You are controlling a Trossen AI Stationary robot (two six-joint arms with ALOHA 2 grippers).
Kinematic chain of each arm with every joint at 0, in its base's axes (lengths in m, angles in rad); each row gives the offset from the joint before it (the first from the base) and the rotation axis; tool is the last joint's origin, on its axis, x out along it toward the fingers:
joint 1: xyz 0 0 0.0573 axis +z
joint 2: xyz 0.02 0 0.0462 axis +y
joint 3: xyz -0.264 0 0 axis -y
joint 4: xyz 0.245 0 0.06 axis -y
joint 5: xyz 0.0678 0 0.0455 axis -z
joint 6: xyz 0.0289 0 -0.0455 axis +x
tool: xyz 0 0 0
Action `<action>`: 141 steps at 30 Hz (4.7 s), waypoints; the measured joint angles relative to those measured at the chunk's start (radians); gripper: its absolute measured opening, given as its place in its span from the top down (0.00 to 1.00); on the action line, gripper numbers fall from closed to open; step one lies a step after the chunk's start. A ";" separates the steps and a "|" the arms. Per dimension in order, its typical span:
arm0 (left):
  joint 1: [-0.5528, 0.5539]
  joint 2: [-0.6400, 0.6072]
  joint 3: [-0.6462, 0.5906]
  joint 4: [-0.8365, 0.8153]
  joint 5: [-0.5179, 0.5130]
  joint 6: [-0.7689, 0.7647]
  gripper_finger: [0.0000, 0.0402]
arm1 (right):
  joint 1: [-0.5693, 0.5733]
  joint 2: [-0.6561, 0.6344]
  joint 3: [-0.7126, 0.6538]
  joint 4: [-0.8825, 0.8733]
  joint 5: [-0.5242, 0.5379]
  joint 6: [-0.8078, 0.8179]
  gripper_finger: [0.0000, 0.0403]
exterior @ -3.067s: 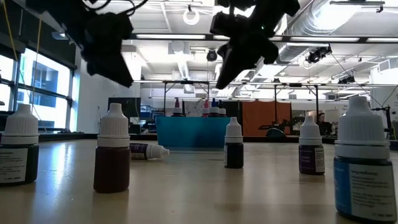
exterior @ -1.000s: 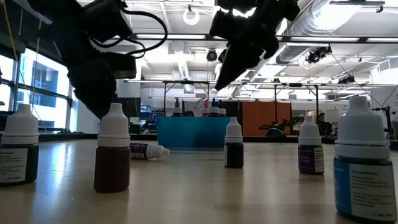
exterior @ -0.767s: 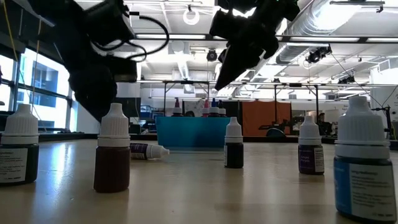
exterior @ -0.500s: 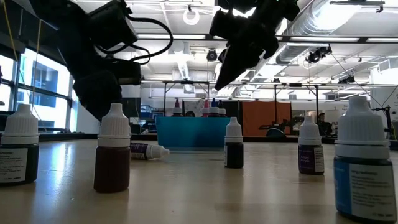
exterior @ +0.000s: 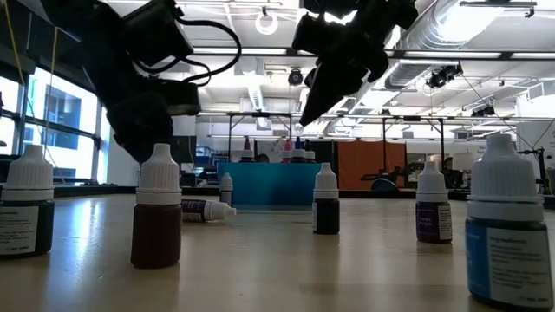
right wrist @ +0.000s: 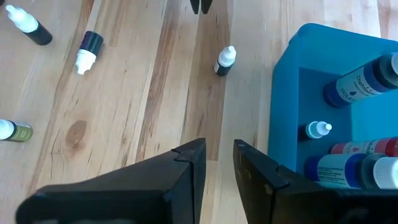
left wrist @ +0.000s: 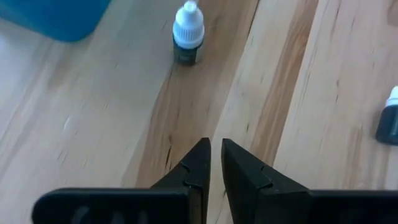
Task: Pick & Place food coloring
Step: Put the blue food coloring bottle into the blue bin, then put the purple food coloring bottle into the blue bin
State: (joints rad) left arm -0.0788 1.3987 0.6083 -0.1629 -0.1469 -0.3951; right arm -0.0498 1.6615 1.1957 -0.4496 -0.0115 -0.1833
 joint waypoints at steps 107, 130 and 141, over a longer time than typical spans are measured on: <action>0.362 0.336 0.426 -0.125 -0.129 0.123 0.83 | -0.029 -0.217 0.000 -0.549 0.547 0.360 0.82; 0.352 0.316 0.514 -0.183 0.002 0.182 0.58 | -0.028 -0.217 0.000 -0.541 0.499 0.359 0.82; 0.324 0.307 0.712 -0.459 0.107 0.183 0.58 | -0.028 -0.217 0.000 -0.541 0.481 0.359 0.82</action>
State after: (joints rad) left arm 0.2453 1.7058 1.3203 -0.6223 -0.0397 -0.2117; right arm -0.0776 1.4445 1.1957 -0.9905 0.4693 0.1761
